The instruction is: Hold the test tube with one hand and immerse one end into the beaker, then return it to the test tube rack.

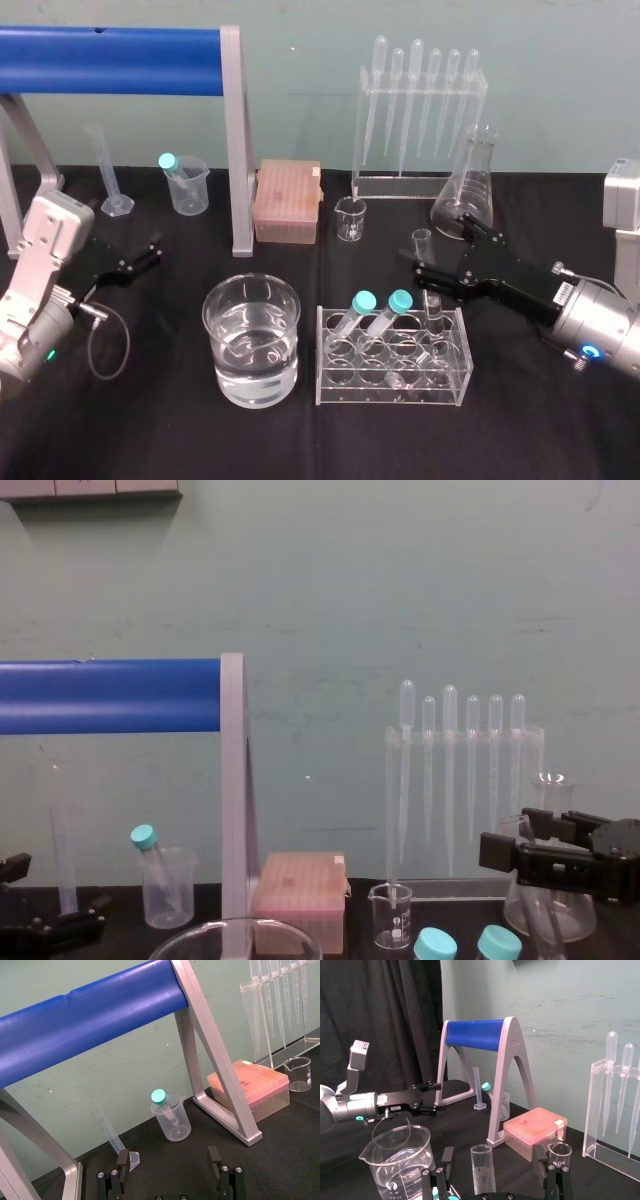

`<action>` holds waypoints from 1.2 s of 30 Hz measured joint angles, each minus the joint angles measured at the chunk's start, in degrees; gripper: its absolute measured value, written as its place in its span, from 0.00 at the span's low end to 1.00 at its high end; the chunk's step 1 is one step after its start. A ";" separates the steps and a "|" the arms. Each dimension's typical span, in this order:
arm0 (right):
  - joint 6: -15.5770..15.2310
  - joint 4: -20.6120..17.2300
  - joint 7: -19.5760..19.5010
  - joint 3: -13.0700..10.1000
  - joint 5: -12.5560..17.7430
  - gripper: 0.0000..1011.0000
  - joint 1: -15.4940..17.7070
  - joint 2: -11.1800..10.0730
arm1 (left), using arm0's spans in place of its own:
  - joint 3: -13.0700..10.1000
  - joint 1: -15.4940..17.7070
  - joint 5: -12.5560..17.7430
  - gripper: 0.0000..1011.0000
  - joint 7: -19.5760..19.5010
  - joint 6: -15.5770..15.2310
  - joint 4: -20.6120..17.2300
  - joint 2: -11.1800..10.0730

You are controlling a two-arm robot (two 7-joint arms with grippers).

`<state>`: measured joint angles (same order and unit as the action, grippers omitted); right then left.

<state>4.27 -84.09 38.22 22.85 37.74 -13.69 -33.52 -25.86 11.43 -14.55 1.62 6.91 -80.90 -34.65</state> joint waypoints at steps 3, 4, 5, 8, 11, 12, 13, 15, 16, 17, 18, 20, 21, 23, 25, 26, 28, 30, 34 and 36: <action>0.03 -0.52 0.22 -0.01 0.13 0.99 -0.43 0.00 | 0.00 0.00 0.00 0.99 0.00 0.00 0.00 0.00; 0.03 -0.52 0.22 -0.01 0.13 0.99 -0.43 0.00 | 0.00 0.00 0.00 0.99 0.00 0.00 0.00 0.00; 0.13 -0.93 0.60 -0.03 0.23 0.99 -0.91 0.00 | 0.00 0.00 0.00 0.99 0.00 0.00 0.00 0.00; 0.55 -1.39 1.33 -0.06 0.28 0.99 -1.78 -0.03 | 0.00 0.00 0.00 0.99 0.00 0.00 0.00 0.00; 1.83 -2.10 1.79 -0.47 0.17 0.99 -3.20 -0.02 | 0.00 0.00 0.00 0.99 0.00 0.00 0.00 0.00; 2.87 -2.53 1.38 -1.01 -0.18 0.99 -3.72 0.02 | 0.00 0.00 0.00 0.99 0.00 0.00 0.00 0.00; 3.82 -3.10 0.20 -1.91 -0.79 0.99 -3.99 0.07 | 0.00 0.00 0.00 0.99 0.00 0.00 0.00 0.00; 4.55 -3.64 -1.48 -2.78 -1.59 0.99 -3.98 0.11 | 0.00 0.00 0.00 0.99 0.00 0.00 0.00 0.00; 4.85 -3.92 -2.81 -3.43 -2.09 0.99 -3.84 0.15 | 0.00 0.00 0.00 0.99 0.00 0.00 0.00 0.00; 5.02 -4.10 -4.00 -4.07 -2.64 0.99 -3.67 0.17 | 0.00 0.00 0.00 0.99 0.00 0.00 0.00 0.00; 4.99 -4.33 -6.46 -5.12 -3.68 0.99 -3.19 0.20 | 0.00 0.00 0.00 0.99 0.00 0.00 0.00 0.00; 4.59 -4.26 -8.63 -6.06 -4.61 0.99 -2.57 0.21 | 0.00 0.00 0.00 0.99 0.00 0.00 0.00 0.00; 4.31 -4.17 -9.76 -6.45 -5.00 0.99 -2.19 0.22 | 0.00 0.00 0.00 0.99 0.00 0.00 0.00 0.00; 3.40 -3.74 -12.24 -7.43 -5.79 0.99 -1.06 0.37 | 0.00 0.00 0.00 0.99 0.00 0.00 0.00 0.00; 2.51 -3.02 -14.42 -8.47 -6.16 0.99 0.59 0.68 | 0.00 0.00 0.00 0.99 0.00 0.00 0.00 0.00; 2.24 -2.77 -15.03 -8.74 -6.18 0.99 1.15 0.81 | 0.00 0.00 0.00 0.99 0.00 0.00 0.00 0.00; 1.79 -2.19 -15.97 -9.24 -6.17 0.99 2.25 1.12 | 0.00 0.00 0.00 0.99 0.00 0.00 0.00 0.00; 1.00 -1.02 -16.95 -9.77 -6.11 0.99 3.89 1.78 | 0.00 0.00 0.00 0.99 0.00 0.00 0.00 0.00; 0.24 0.26 -17.41 -10.03 -5.96 0.99 5.26 2.61 | 0.00 0.00 0.00 0.99 0.00 0.00 0.00 0.00; -0.36 1.55 -17.46 -10.12 -5.74 0.99 6.27 3.51 | 0.00 0.00 0.00 0.99 0.00 0.00 0.00 0.00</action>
<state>3.91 -82.54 20.76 12.73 32.00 -7.41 -30.00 -25.86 11.43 -14.55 1.62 6.91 -80.90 -34.65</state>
